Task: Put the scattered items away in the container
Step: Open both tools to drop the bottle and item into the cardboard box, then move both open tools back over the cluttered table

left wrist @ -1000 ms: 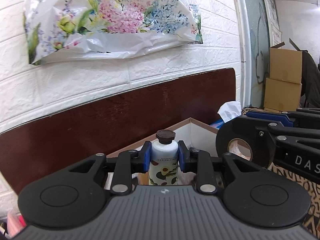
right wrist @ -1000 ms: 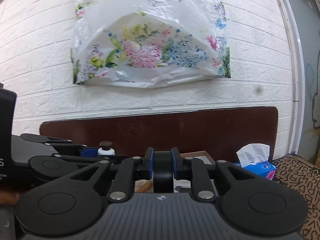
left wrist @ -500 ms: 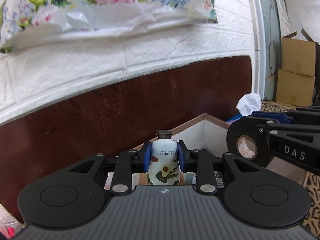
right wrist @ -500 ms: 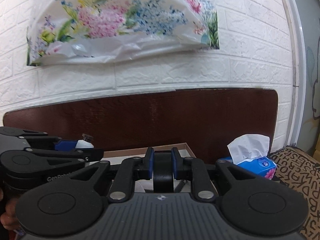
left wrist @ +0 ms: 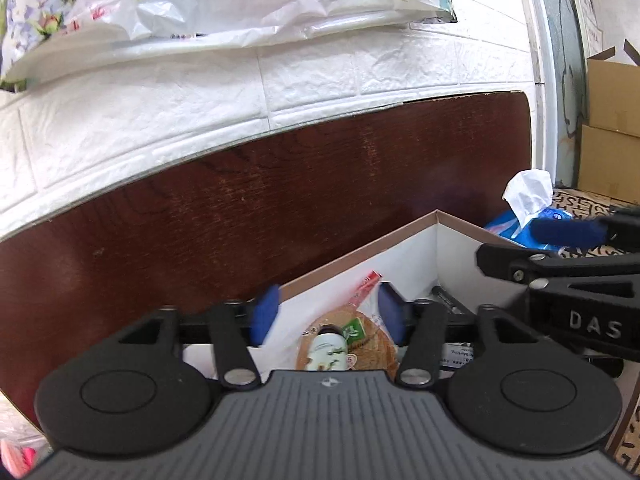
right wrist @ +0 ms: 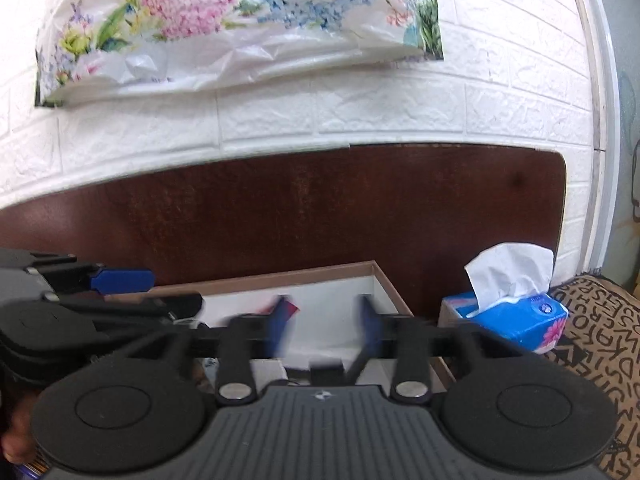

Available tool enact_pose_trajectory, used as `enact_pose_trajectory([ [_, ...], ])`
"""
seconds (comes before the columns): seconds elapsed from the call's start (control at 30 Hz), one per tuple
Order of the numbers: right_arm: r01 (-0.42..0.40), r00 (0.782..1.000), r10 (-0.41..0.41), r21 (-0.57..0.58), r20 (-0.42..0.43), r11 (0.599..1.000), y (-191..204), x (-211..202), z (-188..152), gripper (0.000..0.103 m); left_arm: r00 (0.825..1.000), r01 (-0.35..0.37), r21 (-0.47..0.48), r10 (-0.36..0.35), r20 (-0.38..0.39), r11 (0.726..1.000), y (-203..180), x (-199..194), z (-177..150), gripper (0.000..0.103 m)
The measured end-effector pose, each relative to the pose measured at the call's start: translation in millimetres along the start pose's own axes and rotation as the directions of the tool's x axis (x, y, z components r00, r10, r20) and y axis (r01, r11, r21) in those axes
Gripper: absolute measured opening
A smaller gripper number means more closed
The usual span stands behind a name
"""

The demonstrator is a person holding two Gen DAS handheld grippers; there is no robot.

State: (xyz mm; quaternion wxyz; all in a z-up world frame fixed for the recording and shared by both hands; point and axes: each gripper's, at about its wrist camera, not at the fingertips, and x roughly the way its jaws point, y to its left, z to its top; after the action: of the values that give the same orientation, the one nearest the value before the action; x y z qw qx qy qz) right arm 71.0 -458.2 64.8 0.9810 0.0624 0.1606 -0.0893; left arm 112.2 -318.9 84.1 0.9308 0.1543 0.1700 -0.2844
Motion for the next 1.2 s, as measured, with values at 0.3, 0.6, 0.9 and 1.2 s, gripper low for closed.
enact_pose_trajectory([
  [0.3,-0.005,0.997,0.003,0.022,0.079,1.000,10,-34,8,0.085,0.995,-0.057,-0.078,0.062,0.071,0.995,16,-32,5,0.083],
  [0.6,-0.087,0.988,0.081,0.045,0.134,0.995,50,-90,2,0.093,0.987,-0.076,-0.117,0.092,0.134,0.990,37,-96,-10,0.087],
  [0.9,-0.178,0.978,0.171,0.051,0.122,0.983,101,-134,-23,0.093,0.985,-0.108,-0.164,0.128,0.115,0.981,62,-161,-55,0.087],
  [1.2,-0.313,0.948,0.308,0.054,0.084,0.948,166,-188,-75,0.094,0.972,-0.208,-0.202,0.225,0.069,0.957,73,-247,-141,0.094],
])
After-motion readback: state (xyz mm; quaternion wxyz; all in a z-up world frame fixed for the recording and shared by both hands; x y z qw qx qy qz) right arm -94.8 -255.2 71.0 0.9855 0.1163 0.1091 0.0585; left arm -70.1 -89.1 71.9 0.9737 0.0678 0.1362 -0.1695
